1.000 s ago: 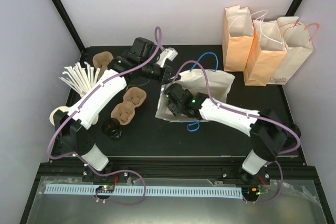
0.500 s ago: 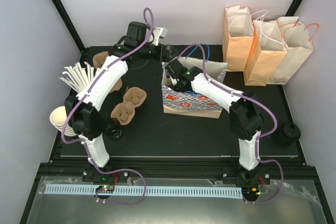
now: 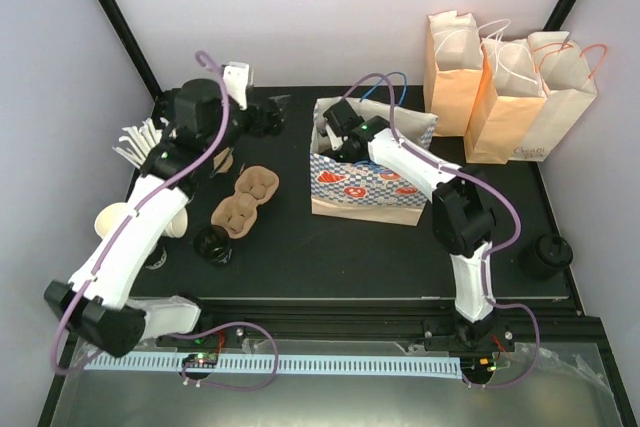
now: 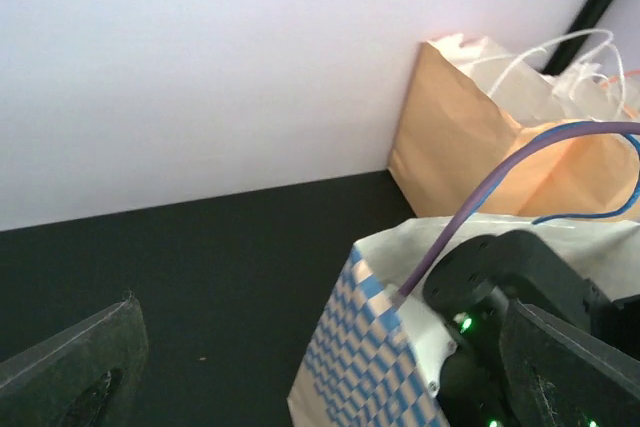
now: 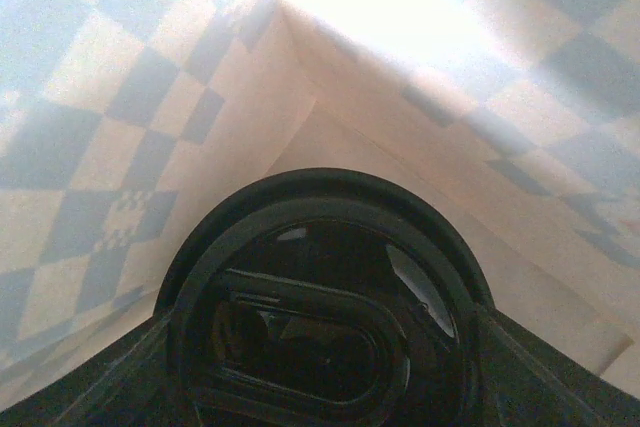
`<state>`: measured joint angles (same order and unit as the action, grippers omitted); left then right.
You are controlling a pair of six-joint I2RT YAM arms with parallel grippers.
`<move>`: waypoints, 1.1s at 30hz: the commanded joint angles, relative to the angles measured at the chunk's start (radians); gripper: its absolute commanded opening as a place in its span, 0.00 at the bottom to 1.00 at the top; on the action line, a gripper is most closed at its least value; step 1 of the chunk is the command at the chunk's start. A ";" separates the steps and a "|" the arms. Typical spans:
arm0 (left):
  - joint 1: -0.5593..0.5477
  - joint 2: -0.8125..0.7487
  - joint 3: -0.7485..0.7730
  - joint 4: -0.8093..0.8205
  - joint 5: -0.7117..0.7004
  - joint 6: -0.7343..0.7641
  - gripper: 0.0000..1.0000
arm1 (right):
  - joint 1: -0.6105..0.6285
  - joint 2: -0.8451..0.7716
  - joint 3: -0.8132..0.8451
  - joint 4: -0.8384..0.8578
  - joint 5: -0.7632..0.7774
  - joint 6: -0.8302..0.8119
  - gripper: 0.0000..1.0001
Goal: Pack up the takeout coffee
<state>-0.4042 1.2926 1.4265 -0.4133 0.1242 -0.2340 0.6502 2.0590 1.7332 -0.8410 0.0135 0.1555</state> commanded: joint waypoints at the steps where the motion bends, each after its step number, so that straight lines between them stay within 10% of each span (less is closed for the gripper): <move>1: 0.013 -0.116 -0.095 0.055 -0.167 0.023 0.99 | -0.036 0.156 -0.134 -0.168 -0.065 0.023 0.48; 10: 0.040 -0.228 -0.184 0.034 -0.176 0.015 0.99 | 0.066 -0.035 -0.405 0.095 0.117 0.068 0.46; 20: 0.045 -0.211 -0.184 0.020 -0.106 -0.008 0.99 | -0.008 0.083 -0.278 -0.004 -0.115 0.082 0.48; 33: 0.053 -0.216 -0.188 0.001 -0.100 -0.017 0.99 | 0.075 0.024 -0.449 0.060 0.143 0.082 0.47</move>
<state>-0.3592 1.0817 1.2335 -0.4034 0.0032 -0.2394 0.6987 1.8992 1.3949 -0.4503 0.1135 0.2188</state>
